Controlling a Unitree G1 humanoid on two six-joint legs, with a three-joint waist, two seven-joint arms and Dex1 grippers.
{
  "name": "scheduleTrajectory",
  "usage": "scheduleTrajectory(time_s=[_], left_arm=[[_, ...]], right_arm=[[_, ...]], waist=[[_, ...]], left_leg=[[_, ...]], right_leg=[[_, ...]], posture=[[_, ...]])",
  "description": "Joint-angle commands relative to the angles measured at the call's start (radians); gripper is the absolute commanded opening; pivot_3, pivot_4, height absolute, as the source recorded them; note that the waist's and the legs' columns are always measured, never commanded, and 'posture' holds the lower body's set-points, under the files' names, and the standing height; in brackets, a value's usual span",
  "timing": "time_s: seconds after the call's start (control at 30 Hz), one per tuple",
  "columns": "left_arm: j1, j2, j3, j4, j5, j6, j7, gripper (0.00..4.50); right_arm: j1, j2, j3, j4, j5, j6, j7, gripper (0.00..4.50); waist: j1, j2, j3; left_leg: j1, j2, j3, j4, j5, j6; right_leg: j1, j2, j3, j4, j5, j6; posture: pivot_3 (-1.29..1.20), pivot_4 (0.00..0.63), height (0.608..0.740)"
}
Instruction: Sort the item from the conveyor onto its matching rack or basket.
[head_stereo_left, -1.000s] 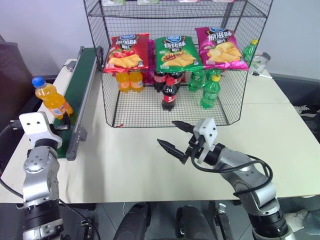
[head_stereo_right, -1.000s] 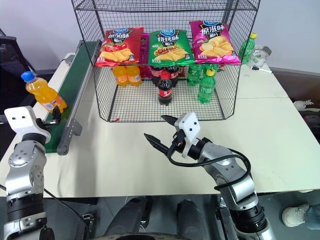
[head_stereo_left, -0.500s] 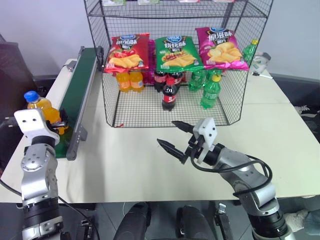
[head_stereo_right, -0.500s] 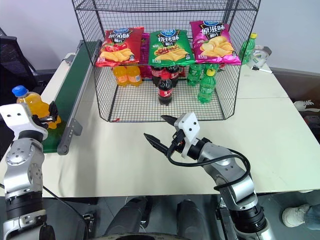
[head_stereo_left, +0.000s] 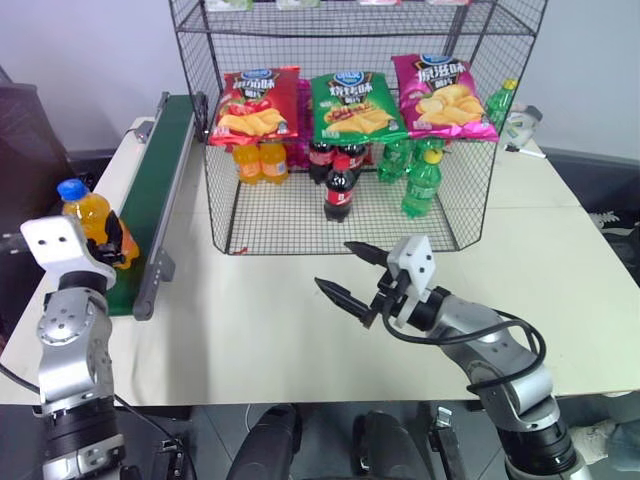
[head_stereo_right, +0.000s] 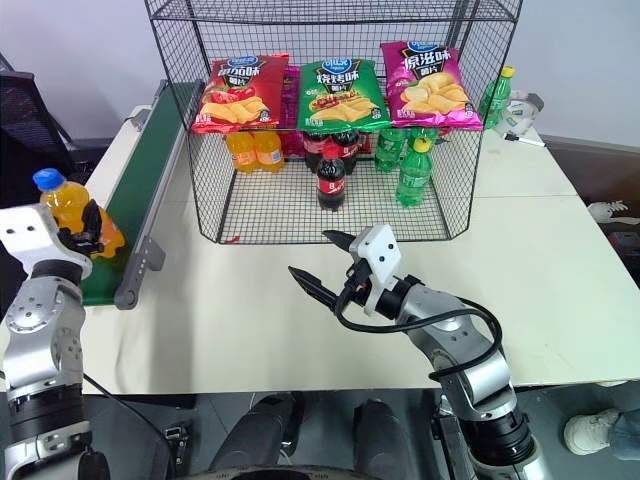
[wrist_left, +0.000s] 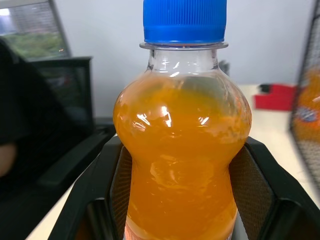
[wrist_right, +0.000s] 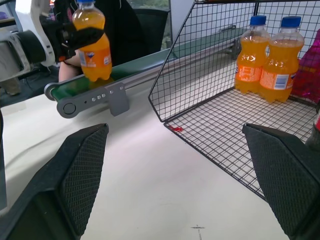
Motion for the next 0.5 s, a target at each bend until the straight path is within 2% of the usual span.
scheduleTrajectory(time_s=[0.03, 0.17, 0.27, 0.5], left_arm=[[-0.052, 0.036, -0.016, -0.141, -0.055, 0.001, -0.049, 2.23], [-0.096, 0.036, -0.148, -0.225, -0.142, 0.111, -0.166, 2.23], [-0.13, 0.001, -0.241, -0.212, -0.111, 0.129, -0.173, 2.23], [-0.213, -0.103, -0.363, 0.041, 0.026, 0.003, -0.136, 2.23]], right_arm=[[0.002, -0.005, -0.018, -0.03, 0.016, -0.013, 0.012, 4.5], [0.0, -0.003, -0.016, -0.02, 0.009, -0.018, 0.019, 4.5], [0.002, 0.0, -0.014, -0.021, 0.002, -0.02, 0.013, 4.5], [0.008, 0.013, -0.002, -0.037, -0.016, -0.019, -0.016, 4.5]], waist=[[0.0, 0.0, 0.0], [0.001, 0.0, 0.0], [-0.001, 0.0, 0.0], [-0.009, 0.0, 0.0]], left_leg=[[0.0, 0.0, 0.0, 0.0, 0.0, 0.0], [0.0, 0.0, 0.0, 0.0, 0.0, 0.0], [0.0, -0.001, 0.0, 0.0, 0.0, 0.0], [0.0, 0.0, 0.0, -0.001, 0.0, 0.0]], right_leg=[[0.0, 0.0, 0.0, 0.0, 0.0, 0.0], [0.001, 0.0, 0.0, 0.0, 0.0, 0.0], [0.003, 0.0, 0.0, 0.0, 0.0, 0.0], [0.002, 0.001, 0.0, 0.001, 0.0, 0.0]], posture=[[0.0, 0.15, 0.74], [0.0, 0.15, 0.74], [0.0, 0.15, 0.74], [0.0, 0.15, 0.74]])
